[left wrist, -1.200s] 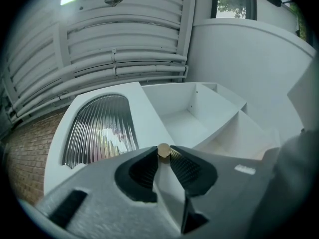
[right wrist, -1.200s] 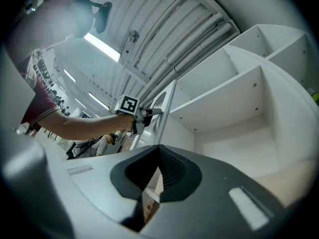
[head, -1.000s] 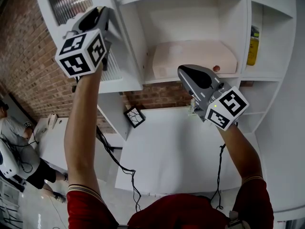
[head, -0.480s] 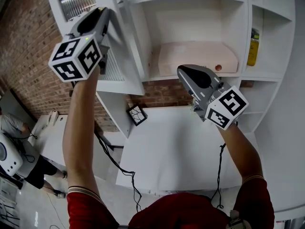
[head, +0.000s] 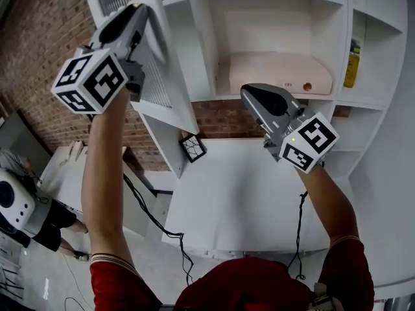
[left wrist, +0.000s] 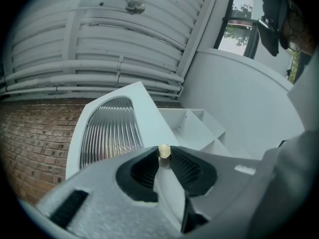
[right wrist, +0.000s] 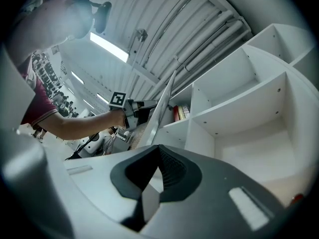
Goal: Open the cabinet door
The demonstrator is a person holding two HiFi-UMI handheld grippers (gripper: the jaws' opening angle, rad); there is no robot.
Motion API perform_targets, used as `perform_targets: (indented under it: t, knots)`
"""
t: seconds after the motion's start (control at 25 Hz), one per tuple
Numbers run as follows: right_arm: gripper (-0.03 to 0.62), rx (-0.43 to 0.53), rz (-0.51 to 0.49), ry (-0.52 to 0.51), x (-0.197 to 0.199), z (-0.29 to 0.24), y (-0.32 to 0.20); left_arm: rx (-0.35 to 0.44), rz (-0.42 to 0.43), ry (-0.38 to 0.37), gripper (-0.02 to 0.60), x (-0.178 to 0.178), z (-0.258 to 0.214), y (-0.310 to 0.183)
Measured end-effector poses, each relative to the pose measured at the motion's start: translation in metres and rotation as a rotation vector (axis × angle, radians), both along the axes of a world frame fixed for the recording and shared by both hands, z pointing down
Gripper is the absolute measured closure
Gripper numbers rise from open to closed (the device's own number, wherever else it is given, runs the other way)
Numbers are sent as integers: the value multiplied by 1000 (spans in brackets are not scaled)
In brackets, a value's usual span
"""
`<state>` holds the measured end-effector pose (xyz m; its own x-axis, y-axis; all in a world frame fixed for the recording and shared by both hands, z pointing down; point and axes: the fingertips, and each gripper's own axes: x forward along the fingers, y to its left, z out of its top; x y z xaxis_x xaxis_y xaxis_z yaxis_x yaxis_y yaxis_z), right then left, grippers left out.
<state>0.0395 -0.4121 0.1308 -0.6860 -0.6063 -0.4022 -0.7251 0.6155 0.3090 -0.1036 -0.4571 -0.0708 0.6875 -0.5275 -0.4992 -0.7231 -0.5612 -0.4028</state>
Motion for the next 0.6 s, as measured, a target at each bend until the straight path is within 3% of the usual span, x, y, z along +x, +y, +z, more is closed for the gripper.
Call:
perform_targets:
  t: [0.36, 0.6]
  knots:
    - [582, 14, -47, -11, -40, -5, 15, -33, 101, 40, 502, -46, -1, 36]
    - [582, 13, -81, -9, -82, -5, 23, -41, 127, 72, 495, -100, -3, 61]
